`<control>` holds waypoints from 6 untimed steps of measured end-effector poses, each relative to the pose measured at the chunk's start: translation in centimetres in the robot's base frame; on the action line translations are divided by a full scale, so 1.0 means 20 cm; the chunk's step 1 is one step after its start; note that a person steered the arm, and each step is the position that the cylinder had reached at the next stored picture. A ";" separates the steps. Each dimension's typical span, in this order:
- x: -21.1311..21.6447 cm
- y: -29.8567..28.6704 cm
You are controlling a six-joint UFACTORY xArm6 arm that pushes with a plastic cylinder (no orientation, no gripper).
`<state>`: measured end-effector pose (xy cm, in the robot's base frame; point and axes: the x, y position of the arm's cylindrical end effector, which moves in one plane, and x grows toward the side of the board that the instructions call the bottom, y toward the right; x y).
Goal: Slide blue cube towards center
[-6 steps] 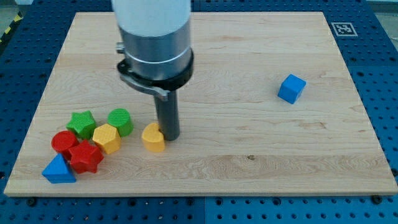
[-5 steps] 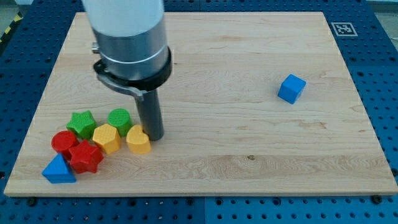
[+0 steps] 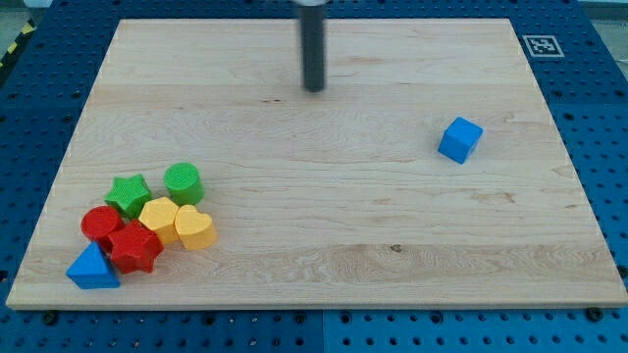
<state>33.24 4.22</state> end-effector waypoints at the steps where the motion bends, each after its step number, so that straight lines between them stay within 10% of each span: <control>1: 0.09 0.52; 3: 0.55 0.83; 6: 0.47 0.64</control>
<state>42.54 17.02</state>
